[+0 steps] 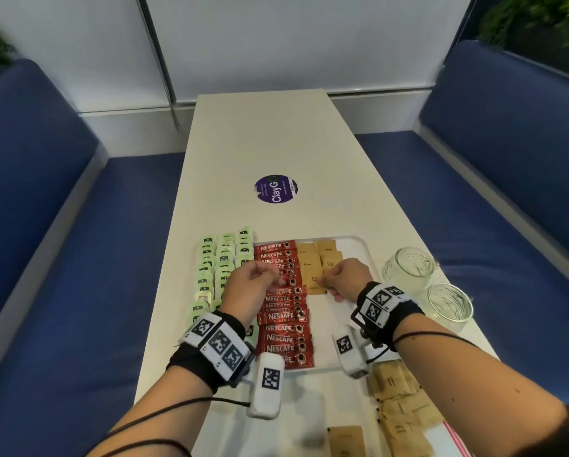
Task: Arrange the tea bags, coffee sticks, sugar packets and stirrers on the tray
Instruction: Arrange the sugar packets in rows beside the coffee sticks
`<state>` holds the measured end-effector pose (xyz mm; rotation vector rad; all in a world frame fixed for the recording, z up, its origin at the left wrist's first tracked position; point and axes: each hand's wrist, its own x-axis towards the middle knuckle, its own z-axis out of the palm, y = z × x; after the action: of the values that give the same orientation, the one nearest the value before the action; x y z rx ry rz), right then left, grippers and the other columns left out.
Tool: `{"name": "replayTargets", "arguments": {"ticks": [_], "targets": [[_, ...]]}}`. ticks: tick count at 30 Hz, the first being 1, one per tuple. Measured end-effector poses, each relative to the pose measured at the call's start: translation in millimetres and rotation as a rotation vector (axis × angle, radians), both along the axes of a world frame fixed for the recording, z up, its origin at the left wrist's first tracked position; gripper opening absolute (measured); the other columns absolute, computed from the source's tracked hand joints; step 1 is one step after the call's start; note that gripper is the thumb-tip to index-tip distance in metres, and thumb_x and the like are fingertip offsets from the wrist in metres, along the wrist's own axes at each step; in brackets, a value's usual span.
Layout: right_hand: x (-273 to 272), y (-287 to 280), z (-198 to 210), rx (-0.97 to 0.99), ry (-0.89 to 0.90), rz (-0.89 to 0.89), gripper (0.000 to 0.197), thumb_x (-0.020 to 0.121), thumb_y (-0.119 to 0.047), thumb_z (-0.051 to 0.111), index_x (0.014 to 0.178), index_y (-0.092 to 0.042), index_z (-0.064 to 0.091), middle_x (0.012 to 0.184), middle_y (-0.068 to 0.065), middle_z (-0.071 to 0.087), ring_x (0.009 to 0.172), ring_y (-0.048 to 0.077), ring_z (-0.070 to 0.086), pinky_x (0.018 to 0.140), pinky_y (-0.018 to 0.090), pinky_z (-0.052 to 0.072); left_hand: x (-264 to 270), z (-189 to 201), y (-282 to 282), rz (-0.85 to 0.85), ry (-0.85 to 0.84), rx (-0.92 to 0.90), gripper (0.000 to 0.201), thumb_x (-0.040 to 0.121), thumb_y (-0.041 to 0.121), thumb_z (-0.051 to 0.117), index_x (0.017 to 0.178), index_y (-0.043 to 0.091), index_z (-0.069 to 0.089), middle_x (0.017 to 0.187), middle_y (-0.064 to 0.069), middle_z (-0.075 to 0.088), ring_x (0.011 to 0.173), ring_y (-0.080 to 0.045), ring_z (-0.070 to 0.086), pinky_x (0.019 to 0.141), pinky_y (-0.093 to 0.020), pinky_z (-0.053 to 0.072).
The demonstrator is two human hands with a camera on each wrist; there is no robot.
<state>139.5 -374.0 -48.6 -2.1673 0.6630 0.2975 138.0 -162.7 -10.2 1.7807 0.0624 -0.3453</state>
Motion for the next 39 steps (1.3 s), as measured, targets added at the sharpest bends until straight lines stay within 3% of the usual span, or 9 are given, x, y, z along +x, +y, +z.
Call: {"name": "replayTargets", "arguments": {"ticks": [6,11,16,19,24,28,32,35,39], "targets": [[-53,-4,27,0.152,-0.134,0.076,0.026,0.078,-0.025,0.08,0.093,-0.012,0.063,0.083,0.006,0.07,0.066,0.018,0.066,0.068,0.037,0.06,-39,12,0,-0.211,-0.112,0.219,0.008,0.091,0.021,0.066,0.099,0.021,0.066,0.094,0.004,0.07,0.088,-0.015,0.067,0.08,-0.031,0.054],[-125,0,36,0.184,-0.035,0.317,0.028,0.077,-0.022,0.081,0.098,-0.012,0.067,0.078,0.004,0.066,0.062,0.011,0.06,0.058,0.028,0.053,-89,0,-8,-0.372,-0.132,0.318,0.011,0.086,0.014,0.072,0.095,0.019,0.068,0.085,0.003,0.068,0.077,-0.01,0.063,0.073,-0.022,0.051],[-185,3,29,0.121,0.001,0.411,0.026,0.074,-0.022,0.083,0.094,-0.017,0.067,0.08,0.004,0.071,0.067,0.014,0.064,0.066,0.035,0.056,-137,-16,-16,-0.563,-0.122,0.404,0.019,0.082,0.017,0.076,0.098,0.021,0.067,0.085,0.009,0.066,0.078,-0.006,0.062,0.077,-0.029,0.055],[-212,5,26,-0.01,0.009,0.504,0.03,0.072,-0.026,0.084,0.096,-0.018,0.068,0.079,-0.004,0.07,0.069,0.009,0.064,0.064,0.025,0.053,-157,-24,-18,-0.687,-0.126,0.517,0.036,0.074,0.03,0.084,0.105,0.022,0.065,0.098,0.008,0.062,0.087,-0.01,0.059,0.079,-0.027,0.051],[-246,9,21,-0.154,0.035,0.614,0.061,0.058,-0.033,0.091,0.11,-0.019,0.063,0.102,-0.003,0.063,0.087,0.013,0.06,0.074,0.026,0.053,-181,-35,-26,-0.762,-0.135,0.744,0.071,0.064,0.042,0.087,0.125,0.023,0.055,0.115,0.003,0.053,0.099,-0.015,0.056,0.088,-0.034,0.051],[-254,13,20,-0.278,0.052,0.745,0.074,0.056,-0.035,0.091,0.119,-0.019,0.056,0.113,-0.002,0.053,0.096,0.013,0.051,0.081,0.025,0.047,-187,-33,-27,-0.716,-0.126,0.831,0.069,0.061,0.033,0.086,0.121,0.029,0.052,0.113,0.004,0.052,0.096,-0.016,0.057,0.083,-0.037,0.054],[-251,19,20,-0.325,0.076,0.764,0.058,0.059,-0.033,0.09,0.106,-0.021,0.058,0.108,-0.004,0.05,0.095,0.015,0.051,0.077,0.024,0.044,-184,-32,-21,-0.654,-0.051,0.862,0.059,0.06,0.033,0.087,0.108,0.026,0.054,0.112,0.002,0.053,0.097,-0.018,0.057,0.083,-0.035,0.053],[-250,21,21,-0.311,0.088,0.735,0.055,0.059,-0.031,0.091,0.103,-0.019,0.06,0.112,-0.002,0.045,0.093,0.017,0.051,0.074,0.024,0.043,-183,-31,-18,-0.604,-0.08,0.807,0.038,0.079,0.026,0.073,0.111,0.017,0.056,0.114,-0.005,0.062,0.1,-0.023,0.058,0.079,-0.03,0.046],[-247,25,21,-0.3,0.08,0.721,0.07,0.059,-0.03,0.091,0.115,-0.018,0.053,0.113,0.0,0.048,0.096,0.018,0.053,0.08,0.029,0.05,-182,-26,-10,-0.466,-0.121,0.613,0.012,0.087,0.017,0.064,0.087,0.018,0.053,0.087,0.0,0.059,0.086,-0.021,0.056,0.069,-0.028,0.039]]}}
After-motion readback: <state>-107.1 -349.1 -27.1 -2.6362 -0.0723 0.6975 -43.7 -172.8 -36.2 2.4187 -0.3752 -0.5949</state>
